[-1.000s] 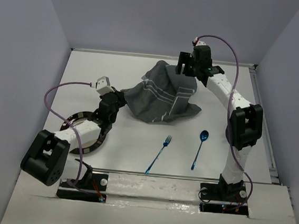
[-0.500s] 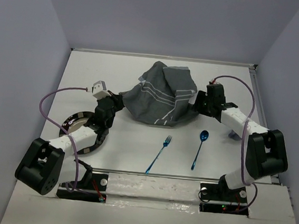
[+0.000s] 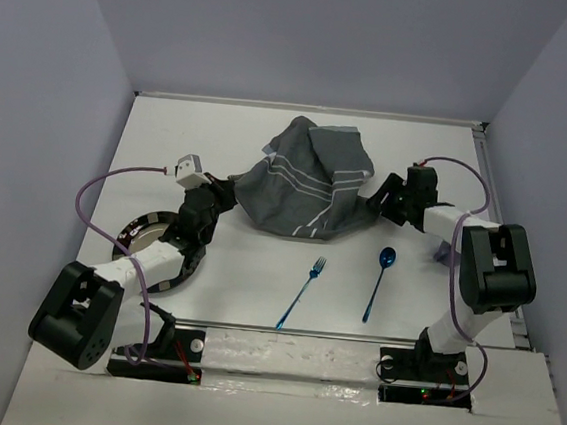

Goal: Set the dinner table for one person

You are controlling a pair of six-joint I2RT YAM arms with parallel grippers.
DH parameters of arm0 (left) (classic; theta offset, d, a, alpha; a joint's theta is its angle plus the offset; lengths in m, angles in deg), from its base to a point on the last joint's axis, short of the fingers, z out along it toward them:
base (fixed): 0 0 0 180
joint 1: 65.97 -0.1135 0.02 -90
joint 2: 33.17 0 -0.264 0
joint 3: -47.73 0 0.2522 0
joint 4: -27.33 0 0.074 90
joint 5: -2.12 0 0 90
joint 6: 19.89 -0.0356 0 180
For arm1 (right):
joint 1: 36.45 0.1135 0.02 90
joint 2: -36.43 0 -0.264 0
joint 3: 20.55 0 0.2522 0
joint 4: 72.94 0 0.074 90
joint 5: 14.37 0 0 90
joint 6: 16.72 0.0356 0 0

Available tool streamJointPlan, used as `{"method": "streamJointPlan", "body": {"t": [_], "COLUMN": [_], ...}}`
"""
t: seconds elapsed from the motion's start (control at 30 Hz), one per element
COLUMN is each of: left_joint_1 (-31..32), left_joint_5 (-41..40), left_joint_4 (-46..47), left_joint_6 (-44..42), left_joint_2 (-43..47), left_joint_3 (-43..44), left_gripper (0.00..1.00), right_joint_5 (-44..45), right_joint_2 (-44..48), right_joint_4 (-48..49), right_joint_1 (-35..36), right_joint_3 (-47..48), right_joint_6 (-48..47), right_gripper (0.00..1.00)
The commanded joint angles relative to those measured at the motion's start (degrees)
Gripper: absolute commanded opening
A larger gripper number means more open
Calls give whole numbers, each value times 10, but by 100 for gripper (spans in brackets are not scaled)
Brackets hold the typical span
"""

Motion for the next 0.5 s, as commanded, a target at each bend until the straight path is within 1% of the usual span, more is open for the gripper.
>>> {"method": "streamJointPlan", "body": {"t": [0.0,0.1,0.2,0.23,0.27,0.3,0.33,0.37,0.4,0.43,0.47], "left_joint_1": [1,1,1,2,2,2,2,3,3,3,4], "left_joint_5": [-7,-8,-12,-13,-13,-13,-13,-14,-14,-16,-18], "left_joint_4": [43,43,43,41,41,41,40,39,39,39,39], "left_joint_6": [1,1,1,1,1,1,1,2,3,3,1], "left_joint_2": [-1,2,7,7,7,7,6,7,7,7,8], "left_joint_3": [-1,-1,0,2,2,2,3,4,6,9,12], "left_gripper": [0,0,0,0,0,0,0,0,0,0,0], "right_joint_5": [-44,-21,-12,-9,-6,1,4,5,5,10,11], "right_joint_2": [-21,-12,-2,4,4,4,4,6,9,18,25], "right_joint_4": [80,88,92,99,103,106,107,109,111,116,118], "right_joint_1": [-6,-6,-11,-11,-11,-11,-11,-11,-11,-11,-11], "right_joint_3": [-7,-20,-31,-34,-38,-41,-42,-43,-44,-48,-49], "right_joint_6": [43,60,74,80,82,84,85,85,87,87,83], "right_gripper": [64,57,53,51,43,39,32,22,21,7,0]}}
